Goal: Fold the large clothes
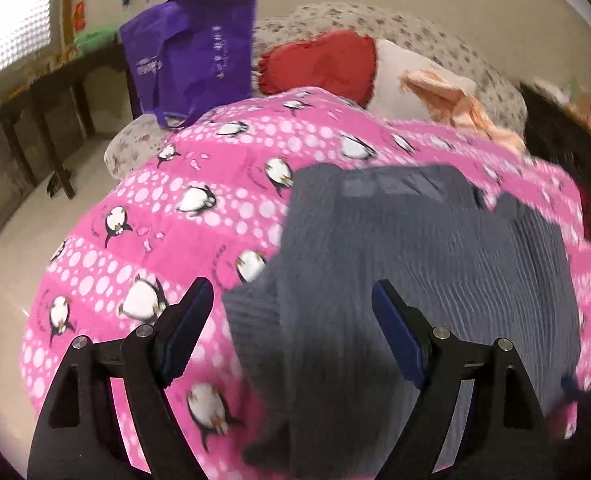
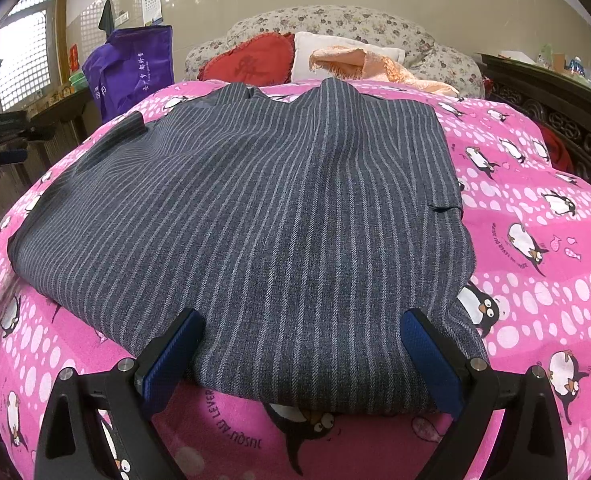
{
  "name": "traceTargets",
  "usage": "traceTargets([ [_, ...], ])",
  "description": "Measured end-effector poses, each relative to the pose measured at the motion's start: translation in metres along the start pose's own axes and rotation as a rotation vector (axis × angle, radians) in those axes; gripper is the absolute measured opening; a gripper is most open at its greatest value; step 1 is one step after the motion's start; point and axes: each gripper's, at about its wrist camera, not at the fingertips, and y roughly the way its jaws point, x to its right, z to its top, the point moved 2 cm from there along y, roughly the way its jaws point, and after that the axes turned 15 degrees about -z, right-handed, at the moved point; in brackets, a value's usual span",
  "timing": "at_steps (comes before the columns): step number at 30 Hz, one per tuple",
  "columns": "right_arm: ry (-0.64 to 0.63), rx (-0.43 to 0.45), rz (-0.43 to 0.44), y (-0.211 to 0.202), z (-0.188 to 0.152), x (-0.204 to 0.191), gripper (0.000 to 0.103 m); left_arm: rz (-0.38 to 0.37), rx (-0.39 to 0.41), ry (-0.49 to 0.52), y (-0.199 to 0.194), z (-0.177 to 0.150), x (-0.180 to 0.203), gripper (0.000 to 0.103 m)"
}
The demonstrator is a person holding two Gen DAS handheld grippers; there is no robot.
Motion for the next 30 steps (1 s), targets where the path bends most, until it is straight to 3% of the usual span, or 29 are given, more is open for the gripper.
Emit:
traceTargets([
  [3,0.002,0.003,-0.001,-0.001,0.0,0.0,0.099,0.023,-0.042,0.042,-0.002,-0.021,0.028,0.082],
  [6,0.001,0.003,0.0,-0.001,0.0,0.0,0.099,0.095,0.01,0.09,-0.01,-0.033,0.045,0.082],
  [8,0.001,0.003,-0.001,-0.001,0.0,0.0,0.099,0.149,0.003,0.099,-0.01,-0.038,0.051,0.082],
  [13,0.002,0.005,-0.002,-0.002,0.0,0.0,0.099,0.197,0.024,0.112,-0.015,-0.044,0.056,0.082],
  [20,0.002,0.005,-0.001,-0.002,0.0,0.0,0.099,0.053,-0.03,0.047,-0.016,-0.053,0.06,0.082],
  [30,0.002,0.006,-0.001,-0.002,0.0,0.0,0.099,0.031,-0.049,0.032,-0.013,-0.054,0.065,0.082],
])
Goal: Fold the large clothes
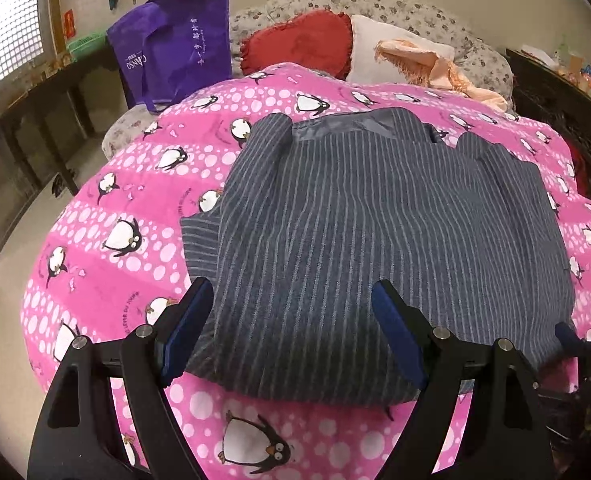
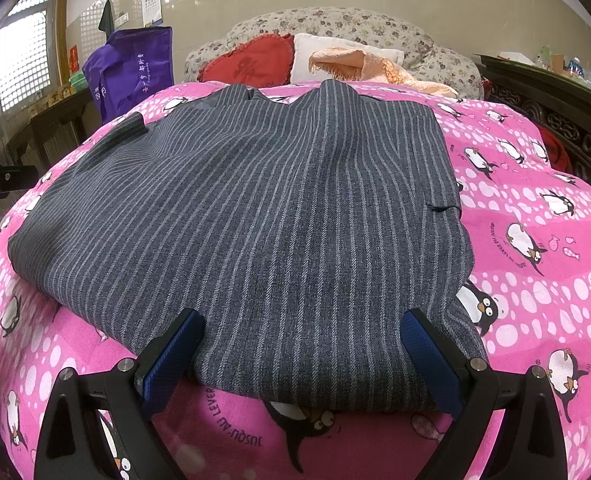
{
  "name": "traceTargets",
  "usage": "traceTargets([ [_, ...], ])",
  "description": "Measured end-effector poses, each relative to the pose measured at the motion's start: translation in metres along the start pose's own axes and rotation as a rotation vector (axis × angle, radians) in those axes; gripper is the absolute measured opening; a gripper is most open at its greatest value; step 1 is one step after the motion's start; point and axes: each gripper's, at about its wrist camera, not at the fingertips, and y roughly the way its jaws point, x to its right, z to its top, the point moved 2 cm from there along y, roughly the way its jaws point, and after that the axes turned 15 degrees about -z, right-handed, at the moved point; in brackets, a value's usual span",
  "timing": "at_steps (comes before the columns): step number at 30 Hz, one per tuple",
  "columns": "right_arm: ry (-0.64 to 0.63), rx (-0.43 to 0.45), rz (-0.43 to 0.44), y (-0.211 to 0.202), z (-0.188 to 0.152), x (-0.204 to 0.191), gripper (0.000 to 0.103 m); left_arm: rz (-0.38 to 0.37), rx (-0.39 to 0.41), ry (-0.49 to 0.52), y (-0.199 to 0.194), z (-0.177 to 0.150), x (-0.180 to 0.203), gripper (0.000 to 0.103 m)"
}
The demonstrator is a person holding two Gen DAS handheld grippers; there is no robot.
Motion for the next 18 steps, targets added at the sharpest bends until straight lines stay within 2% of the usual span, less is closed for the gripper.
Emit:
traceTargets([
  [6,0.0,0.0,-0.001,0.0,0.0,0.0,0.099,-0.011,-0.011,-0.003,0.005,0.003,-0.01,0.082],
  [9,0.0,-0.001,0.001,-0.001,0.0,0.0,0.099,-0.123,0.02,-0.069,0.006,0.019,-0.045,0.082],
  [10,0.001,-0.001,0.001,-0.001,0.0,0.0,0.099,-0.183,0.033,-0.123,0.009,0.028,-0.071,0.082],
  [11,0.001,0.0,0.001,-0.001,0.0,0.0,0.099,-0.206,0.029,-0.158,0.015,0.033,-0.089,0.082],
  [13,0.002,0.0,0.003,-0.001,0.0,0.0,0.099,-0.191,-0.001,-0.219,0.03,0.044,-0.131,0.082],
  [15,0.005,-0.001,0.007,0.0,0.0,0.0,0.099,-0.203,-0.039,-0.205,0.052,0.051,-0.158,0.082],
  [16,0.006,-0.001,0.009,0.0,-0.001,0.0,0.099,-0.233,-0.067,-0.199,0.064,0.052,-0.165,0.082],
  [18,0.007,-0.001,0.01,0.001,-0.001,0.0,0.099,-0.372,-0.135,-0.225,0.09,0.047,-0.173,0.082],
])
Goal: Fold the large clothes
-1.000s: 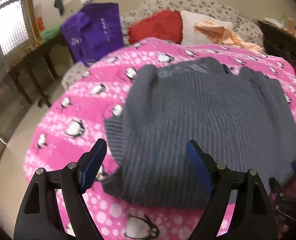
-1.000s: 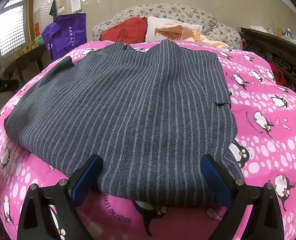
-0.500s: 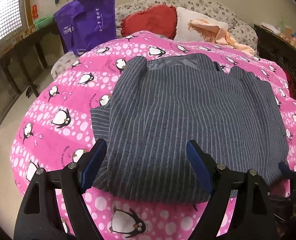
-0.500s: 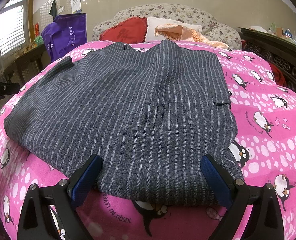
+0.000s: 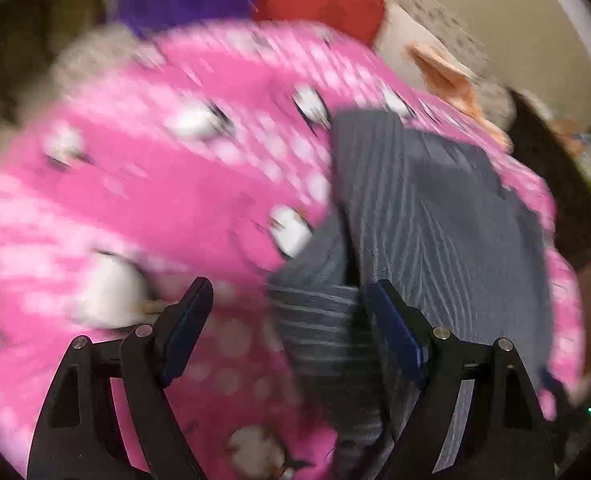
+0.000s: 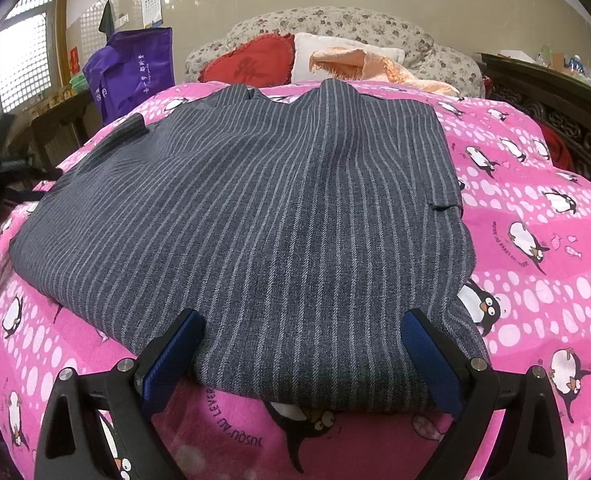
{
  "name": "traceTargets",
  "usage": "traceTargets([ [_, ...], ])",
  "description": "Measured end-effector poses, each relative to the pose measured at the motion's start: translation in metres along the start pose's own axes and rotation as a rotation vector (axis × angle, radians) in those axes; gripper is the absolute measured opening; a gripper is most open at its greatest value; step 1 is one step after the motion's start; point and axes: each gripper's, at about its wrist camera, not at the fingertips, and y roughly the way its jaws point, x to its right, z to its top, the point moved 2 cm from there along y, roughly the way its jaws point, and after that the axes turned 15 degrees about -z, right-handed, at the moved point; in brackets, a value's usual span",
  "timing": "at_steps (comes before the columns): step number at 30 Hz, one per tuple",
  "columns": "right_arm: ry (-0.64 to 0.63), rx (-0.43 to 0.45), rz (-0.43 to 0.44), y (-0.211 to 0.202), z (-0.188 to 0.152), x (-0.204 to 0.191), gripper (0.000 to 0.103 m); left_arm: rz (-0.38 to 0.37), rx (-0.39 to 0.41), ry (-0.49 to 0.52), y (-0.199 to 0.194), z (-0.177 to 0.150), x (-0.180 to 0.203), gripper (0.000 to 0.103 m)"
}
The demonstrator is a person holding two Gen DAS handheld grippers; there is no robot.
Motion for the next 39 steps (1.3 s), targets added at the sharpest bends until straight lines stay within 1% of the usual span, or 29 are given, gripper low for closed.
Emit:
traceTargets([
  [1,0.001,0.0,0.001,0.0,0.0,0.0,0.099,-0.025,0.001,0.0,0.006,-0.001,-0.004,0.083],
  [2,0.001,-0.001,0.002,0.0,0.0,0.0,0.099,-0.04,0.023,0.027,0.007,0.0,-0.001,0.086],
  [3,0.001,-0.001,0.002,0.0,0.0,0.0,0.099,-0.071,0.025,0.04,0.008,0.001,0.002,0.088],
  [4,0.001,-0.002,0.003,0.0,0.0,-0.001,0.099,-0.138,0.016,0.038,0.01,0.002,0.005,0.088],
  [5,0.001,-0.002,0.004,0.001,0.0,-0.001,0.1,-0.238,0.002,0.019,0.013,0.003,0.011,0.088],
  [6,0.001,-0.004,0.006,0.001,0.0,-0.001,0.1,-0.294,-0.013,0.015,0.015,0.004,0.016,0.088],
  [7,0.0,-0.006,0.007,0.002,0.001,-0.001,0.1,-0.322,-0.025,0.031,0.018,0.004,0.023,0.088],
  [8,-0.001,-0.007,0.007,0.002,0.001,-0.001,0.1,-0.335,-0.048,0.058,0.023,0.003,0.031,0.088],
  [11,0.0,-0.007,0.008,0.003,0.001,-0.002,0.1,-0.353,-0.114,0.075,0.035,-0.002,0.039,0.088],
  [13,-0.001,-0.006,0.007,0.003,0.001,-0.002,0.1,-0.36,-0.124,0.096,0.033,0.0,0.043,0.088],
  [14,-0.001,-0.006,0.007,0.003,0.001,-0.002,0.101,-0.357,-0.122,0.091,0.031,0.003,0.042,0.088],
  [15,-0.001,-0.007,0.007,0.003,0.001,-0.002,0.101,-0.333,-0.124,0.08,0.03,0.007,0.038,0.088],
  [16,0.0,-0.007,0.009,0.003,0.001,-0.002,0.101,-0.298,-0.127,0.076,0.029,0.009,0.033,0.088],
  [17,0.0,-0.007,0.009,0.003,0.001,-0.002,0.101,-0.236,-0.131,0.082,0.03,0.012,0.027,0.087],
  [19,-0.001,-0.006,0.007,0.003,0.001,-0.002,0.101,-0.226,-0.167,0.112,0.033,0.01,0.026,0.086],
  [20,-0.001,-0.006,0.007,0.003,0.001,-0.002,0.101,-0.237,-0.192,0.139,0.034,0.006,0.032,0.086],
  [21,0.0,-0.006,0.009,0.003,0.001,-0.002,0.101,-0.269,-0.221,0.163,0.034,0.003,0.039,0.086],
  [22,0.001,-0.006,0.009,0.003,0.001,-0.002,0.101,-0.294,-0.244,0.187,0.035,-0.001,0.046,0.083],
  [23,0.0,-0.006,0.008,0.003,0.001,-0.003,0.101,-0.274,-0.243,0.216,0.035,-0.001,0.051,0.081],
  [24,0.0,-0.006,0.008,0.003,0.001,-0.002,0.101,-0.254,-0.24,0.211,0.038,0.001,0.05,0.077],
  [26,-0.001,-0.006,0.008,0.003,0.001,-0.003,0.101,-0.247,-0.23,0.168,0.045,0.007,0.045,0.073],
  [28,-0.001,-0.006,0.007,0.003,0.001,-0.002,0.101,-0.235,-0.224,0.158,0.049,0.008,0.046,0.064],
  [29,-0.002,-0.005,0.006,0.003,0.001,-0.002,0.101,-0.225,-0.228,0.159,0.05,0.007,0.049,0.062],
  [32,-0.006,-0.001,0.002,0.002,0.0,-0.003,0.101,-0.19,-0.252,0.235,0.048,0.004,0.062,0.051],
  [33,-0.007,-0.003,0.003,0.002,0.0,-0.002,0.101,-0.188,-0.254,0.241,0.046,0.006,0.062,0.044],
  [34,-0.007,-0.008,0.005,0.002,0.0,-0.002,0.101,-0.188,-0.252,0.244,0.045,0.006,0.066,0.041],
  [36,-0.009,-0.016,-0.004,-0.005,0.003,0.003,0.099,-0.136,-0.229,0.289,0.041,0.003,0.074,0.041],
  [37,-0.001,-0.001,-0.019,-0.013,0.005,0.008,0.099,-0.126,-0.224,0.312,0.044,0.001,0.076,0.042],
  [39,0.028,0.028,-0.037,-0.028,0.004,0.022,0.099,-0.08,-0.245,0.36,0.046,-0.004,0.079,0.042],
])
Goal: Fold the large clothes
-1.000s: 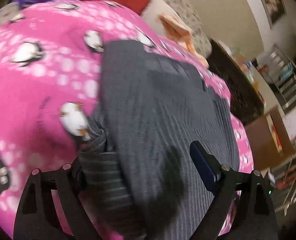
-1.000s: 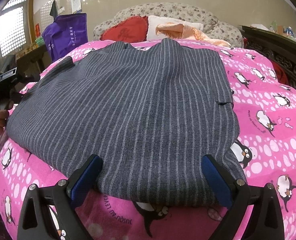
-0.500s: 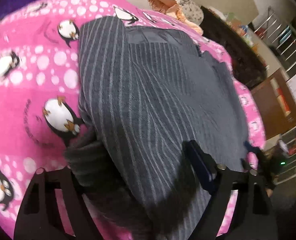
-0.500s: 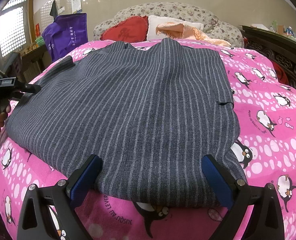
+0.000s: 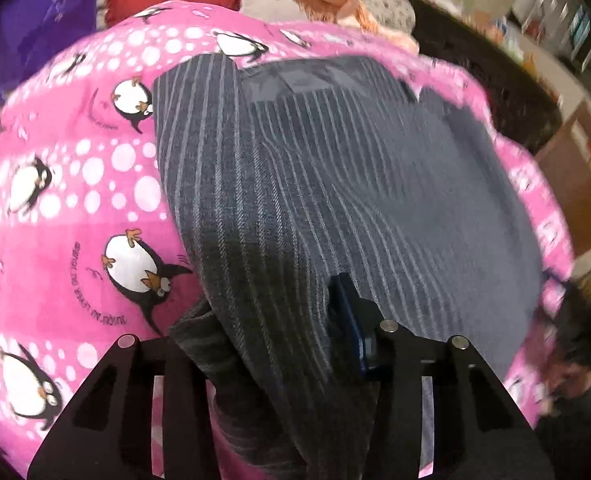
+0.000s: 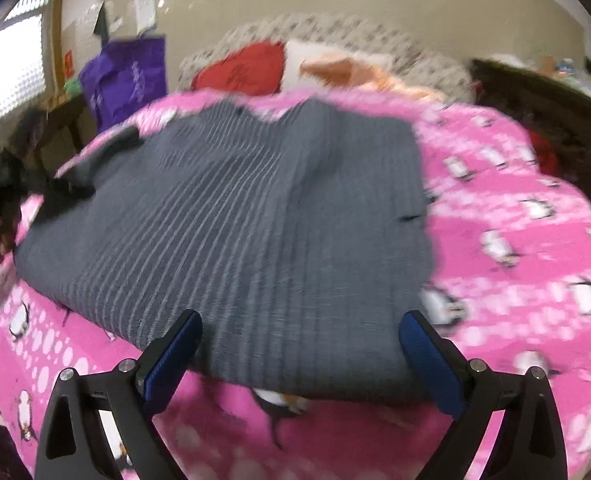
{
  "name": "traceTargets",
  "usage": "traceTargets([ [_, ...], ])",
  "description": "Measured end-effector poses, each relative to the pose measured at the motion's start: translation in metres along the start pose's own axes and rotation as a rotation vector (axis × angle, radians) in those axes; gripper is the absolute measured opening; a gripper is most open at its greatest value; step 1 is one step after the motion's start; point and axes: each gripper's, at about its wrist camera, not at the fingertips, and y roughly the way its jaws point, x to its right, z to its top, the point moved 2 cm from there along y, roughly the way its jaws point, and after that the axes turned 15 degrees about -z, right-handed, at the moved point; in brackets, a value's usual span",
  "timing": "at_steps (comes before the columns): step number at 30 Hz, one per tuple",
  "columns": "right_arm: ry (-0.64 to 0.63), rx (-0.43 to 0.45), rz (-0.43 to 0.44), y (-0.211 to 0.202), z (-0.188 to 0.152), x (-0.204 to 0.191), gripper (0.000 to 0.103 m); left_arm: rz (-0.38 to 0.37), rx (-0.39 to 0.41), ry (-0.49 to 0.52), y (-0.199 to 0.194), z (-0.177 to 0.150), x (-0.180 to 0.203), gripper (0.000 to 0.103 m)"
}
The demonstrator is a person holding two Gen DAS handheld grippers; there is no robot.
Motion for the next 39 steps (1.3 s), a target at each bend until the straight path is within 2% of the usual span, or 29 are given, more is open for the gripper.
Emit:
traceTargets([
  [2,0.04,0.013,-0.031,-0.015,-0.003,0.027,0.099,-0.004,-0.023,-0.03,0.004,0.003,-0.003,0.048],
  [3,0.057,0.017,-0.053,-0.02,-0.005,0.039,0.099,-0.014,-0.027,-0.046,0.006,0.004,-0.007,0.055],
  [4,0.072,0.018,-0.082,-0.024,-0.007,0.054,0.099,-0.022,-0.036,-0.063,0.009,0.004,-0.012,0.057],
  [6,0.075,0.011,-0.117,-0.026,-0.012,0.073,0.099,-0.061,-0.036,-0.108,0.011,0.004,-0.018,0.056],
  [7,0.072,0.003,-0.139,-0.026,-0.015,0.084,0.099,-0.072,-0.021,-0.115,0.009,0.004,-0.018,0.044],
  [8,0.07,-0.002,-0.157,-0.025,-0.017,0.091,0.099,-0.091,-0.02,-0.126,0.007,0.004,-0.016,0.038],
  [9,0.074,-0.006,-0.174,-0.022,-0.018,0.101,0.099,-0.098,-0.02,-0.127,0.005,0.004,-0.013,0.025],
  [10,0.082,-0.01,-0.18,-0.02,-0.019,0.107,0.099,-0.107,-0.017,-0.132,-0.001,0.005,-0.006,0.019],
  [13,0.101,-0.026,-0.199,-0.008,-0.018,0.126,0.099,-0.179,0.0,-0.149,-0.015,0.016,0.016,0.017],
  [17,0.124,-0.031,-0.207,0.01,-0.013,0.136,0.099,-0.37,0.058,-0.26,-0.03,0.051,0.065,0.016],
  [20,0.173,-0.057,-0.207,0.02,-0.021,0.141,0.099,-0.419,0.051,-0.262,-0.014,0.085,0.119,0.016],
  [24,0.244,-0.109,-0.213,0.024,-0.049,0.147,0.099,-0.348,0.004,-0.242,0.037,0.117,0.181,0.016],
  [27,0.255,-0.085,-0.203,0.015,-0.067,0.146,0.099,-0.219,-0.022,-0.27,0.093,0.123,0.205,0.016],
  [29,0.23,-0.087,-0.213,0.012,-0.073,0.14,0.099,-0.145,-0.053,-0.327,0.129,0.111,0.209,0.016],
  [32,0.22,-0.088,-0.205,0.005,-0.082,0.137,0.099,-0.1,-0.003,-0.338,0.143,0.09,0.217,0.027],
  [34,0.237,-0.093,-0.191,0.002,-0.085,0.14,0.099,-0.161,0.059,-0.327,0.133,0.082,0.229,0.059],
  [36,0.237,-0.097,-0.189,0.0,-0.086,0.141,0.099,-0.278,0.089,-0.32,0.123,0.079,0.246,0.065],
  [39,0.237,-0.111,-0.203,-0.004,-0.084,0.142,0.099,-0.39,0.087,-0.325,0.103,0.068,0.263,0.064],
])
